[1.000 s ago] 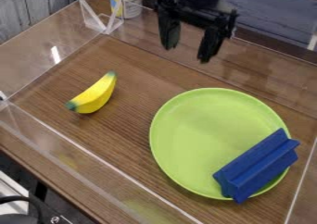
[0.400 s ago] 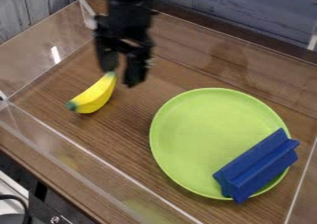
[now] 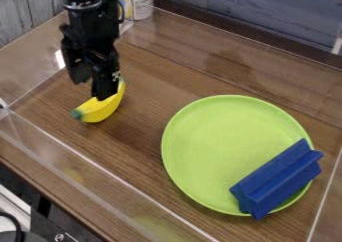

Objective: Put the banana in the green plate

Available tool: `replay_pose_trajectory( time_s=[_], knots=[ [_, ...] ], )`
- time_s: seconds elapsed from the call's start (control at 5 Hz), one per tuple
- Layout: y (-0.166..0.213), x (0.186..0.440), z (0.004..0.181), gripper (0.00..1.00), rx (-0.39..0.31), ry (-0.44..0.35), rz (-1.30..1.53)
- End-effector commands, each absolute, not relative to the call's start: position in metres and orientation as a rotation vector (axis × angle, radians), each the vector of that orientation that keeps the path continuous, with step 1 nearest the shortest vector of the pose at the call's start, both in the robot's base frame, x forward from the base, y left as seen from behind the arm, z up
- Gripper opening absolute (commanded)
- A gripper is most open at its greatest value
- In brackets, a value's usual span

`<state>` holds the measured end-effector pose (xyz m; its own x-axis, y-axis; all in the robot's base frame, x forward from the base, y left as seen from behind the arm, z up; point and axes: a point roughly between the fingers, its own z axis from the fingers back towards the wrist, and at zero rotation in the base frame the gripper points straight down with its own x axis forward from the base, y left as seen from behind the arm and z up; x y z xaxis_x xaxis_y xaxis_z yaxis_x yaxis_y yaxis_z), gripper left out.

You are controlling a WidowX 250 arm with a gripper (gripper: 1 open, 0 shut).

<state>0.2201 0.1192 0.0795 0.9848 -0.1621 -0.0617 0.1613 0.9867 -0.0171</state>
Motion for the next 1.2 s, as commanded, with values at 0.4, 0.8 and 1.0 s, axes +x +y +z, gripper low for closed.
replay_pose_trajectory(
  time_s=[0.4, 0.8, 1.0],
  knots=[
    [0.131, 0.222, 0.042, 1.0, -0.028, 0.038, -0.2],
    [0.13, 0.225, 0.026, 1.0, -0.035, 0.047, -0.199],
    [0.128, 0.226, 0.025, 1.0, -0.041, 0.044, -0.195]
  ],
)
